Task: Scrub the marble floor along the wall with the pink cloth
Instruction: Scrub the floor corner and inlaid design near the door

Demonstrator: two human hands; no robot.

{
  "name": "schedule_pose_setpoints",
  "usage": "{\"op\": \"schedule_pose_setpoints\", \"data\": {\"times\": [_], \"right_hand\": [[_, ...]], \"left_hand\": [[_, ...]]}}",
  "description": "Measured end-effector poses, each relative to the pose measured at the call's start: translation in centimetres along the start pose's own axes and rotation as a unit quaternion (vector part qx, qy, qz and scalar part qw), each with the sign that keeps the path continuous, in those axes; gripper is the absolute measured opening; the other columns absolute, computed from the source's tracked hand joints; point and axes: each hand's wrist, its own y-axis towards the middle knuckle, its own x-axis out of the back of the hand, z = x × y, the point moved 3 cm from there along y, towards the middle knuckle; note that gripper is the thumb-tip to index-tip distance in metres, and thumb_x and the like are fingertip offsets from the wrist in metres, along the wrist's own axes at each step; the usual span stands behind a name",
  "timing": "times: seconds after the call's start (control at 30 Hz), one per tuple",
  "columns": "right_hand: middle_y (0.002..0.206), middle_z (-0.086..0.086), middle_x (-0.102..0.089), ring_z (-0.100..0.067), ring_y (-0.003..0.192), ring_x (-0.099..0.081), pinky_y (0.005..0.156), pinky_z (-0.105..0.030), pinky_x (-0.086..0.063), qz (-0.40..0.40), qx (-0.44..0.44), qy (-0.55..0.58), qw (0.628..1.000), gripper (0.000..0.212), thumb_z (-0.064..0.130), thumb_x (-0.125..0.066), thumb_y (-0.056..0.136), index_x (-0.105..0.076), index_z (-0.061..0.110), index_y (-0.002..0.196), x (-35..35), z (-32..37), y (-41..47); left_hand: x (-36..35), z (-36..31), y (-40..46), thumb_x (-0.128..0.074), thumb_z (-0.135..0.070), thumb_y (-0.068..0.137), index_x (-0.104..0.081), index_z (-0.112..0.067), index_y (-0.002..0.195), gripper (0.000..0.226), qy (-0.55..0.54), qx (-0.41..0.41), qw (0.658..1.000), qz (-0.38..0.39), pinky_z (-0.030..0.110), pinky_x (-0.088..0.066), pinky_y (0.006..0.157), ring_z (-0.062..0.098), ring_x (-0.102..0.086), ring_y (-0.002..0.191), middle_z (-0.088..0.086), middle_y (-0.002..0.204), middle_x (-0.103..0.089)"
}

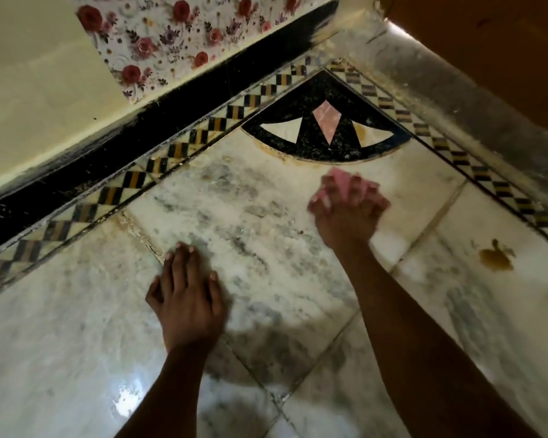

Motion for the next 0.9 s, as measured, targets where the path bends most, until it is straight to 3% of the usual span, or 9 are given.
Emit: {"op": "schedule_pose_setpoints", "data": {"times": [0.13,0.27,0.37,0.43,0.5,0.6,0.7,0.83,0.9], "right_hand": [[0.181,-0.002,-0.009,-0.037,0.167,-0.001,0.131,-0.064,-0.008,-0.023,0.2,-0.037,0.979,0.069,0.075,-0.031,0.101,-0.018,0.054,0.166,-1.6,-3.1,-11.5],[0.176,-0.018,-0.023,-0.051,0.16,-0.023,0.126,-0.073,-0.017,-0.028,-0.001,-0.007,1.0,0.075,0.071,-0.039,0.095,-0.033,0.044,0.165,-1.5,-11.8,-12.8],[0.174,-0.029,-0.018,-0.062,0.155,-0.019,0.121,-0.082,-0.012,-0.052,-0.154,0.037,0.986,0.084,0.071,-0.044,0.095,-0.02,0.038,0.168,-1.0,-10.7,-6.9],[0.178,-0.024,-0.004,-0.061,0.159,-0.005,0.122,-0.082,0.0,-0.02,-0.124,0.041,0.991,0.088,0.085,-0.037,0.093,-0.013,0.045,0.168,-0.5,-7.4,-4.3],[0.18,-0.014,0.007,-0.053,0.162,0.009,0.125,-0.075,0.008,0.003,0.011,-0.013,1.0,0.097,0.1,-0.024,0.083,-0.006,0.054,0.166,-1.0,-4.9,-5.8],[0.181,-0.008,0.003,-0.04,0.166,0.007,0.131,-0.067,0.001,-0.013,0.14,-0.038,0.989,0.1,0.106,-0.017,0.077,-0.012,0.057,0.165,-1.3,-5.9,-13.2],[0.179,-0.005,-0.019,-0.04,0.163,-0.02,0.128,-0.064,-0.019,-0.032,0.072,-0.04,0.996,0.092,0.101,-0.014,0.082,-0.018,0.058,0.164,-0.9,-11.4,-15.6],[0.181,-0.011,0.004,-0.047,0.164,0.005,0.127,-0.072,0.001,-0.02,-0.1,0.041,0.994,0.088,0.098,-0.017,0.084,-0.009,0.061,0.163,-0.9,-11.7,-11.5],[0.18,-0.008,0.01,-0.044,0.165,0.011,0.128,-0.072,0.006,0.007,-0.019,0.019,1.0,0.087,0.099,-0.02,0.084,-0.005,0.063,0.162,-1.2,-10.8,-11.4]], "left_hand": [[0.2,0.0,0.1,-0.04,-0.043,0.104,-0.045,-0.013,0.16,0.064,0.001,0.001,1.0,-0.008,0.055,-0.029,0.119,0.031,-0.037,0.157,0.01,0.17,-0.041],[0.0,0.2,0.0,-0.041,-0.043,0.104,-0.044,-0.014,0.161,0.063,0.002,-0.007,1.0,-0.01,0.055,-0.029,0.119,0.031,-0.037,0.157,0.009,0.17,-0.04],[-0.6,0.5,-0.2,-0.041,-0.043,0.104,-0.045,-0.014,0.16,0.063,-0.002,-0.015,1.0,-0.017,0.054,-0.028,0.118,0.032,-0.037,0.156,0.01,0.17,-0.04],[-1.0,0.7,-0.2,-0.04,-0.044,0.104,-0.046,-0.014,0.159,0.063,-0.008,-0.017,1.0,-0.023,0.055,-0.029,0.118,0.032,-0.037,0.156,0.01,0.169,-0.041],[-1.0,0.7,-0.2,-0.039,-0.045,0.103,-0.044,-0.014,0.159,0.064,-0.013,-0.023,0.999,-0.027,0.056,-0.029,0.117,0.033,-0.037,0.156,0.01,0.17,-0.04],[-0.5,0.2,-0.4,-0.039,-0.044,0.102,-0.039,-0.017,0.163,0.067,-0.016,-0.053,0.998,-0.015,0.057,-0.031,0.118,0.036,-0.038,0.154,0.009,0.173,-0.035],[-0.1,-0.3,-1.6,-0.04,-0.044,0.104,-0.036,-0.018,0.166,0.067,-0.032,-0.1,0.994,-0.01,0.054,-0.036,0.117,0.035,-0.043,0.152,0.007,0.175,-0.034],[-0.6,-1.1,-2.7,-0.04,-0.045,0.108,-0.034,-0.019,0.167,0.065,-0.044,-0.179,0.983,0.016,0.05,-0.03,0.122,0.029,-0.034,0.159,0.002,0.178,-0.025],[-1.1,-2.1,-4.3,-0.037,-0.047,0.108,-0.031,-0.021,0.168,0.065,-0.039,-0.195,0.979,0.044,0.05,-0.028,0.124,0.027,-0.03,0.161,0.0,0.18,-0.021]]}}
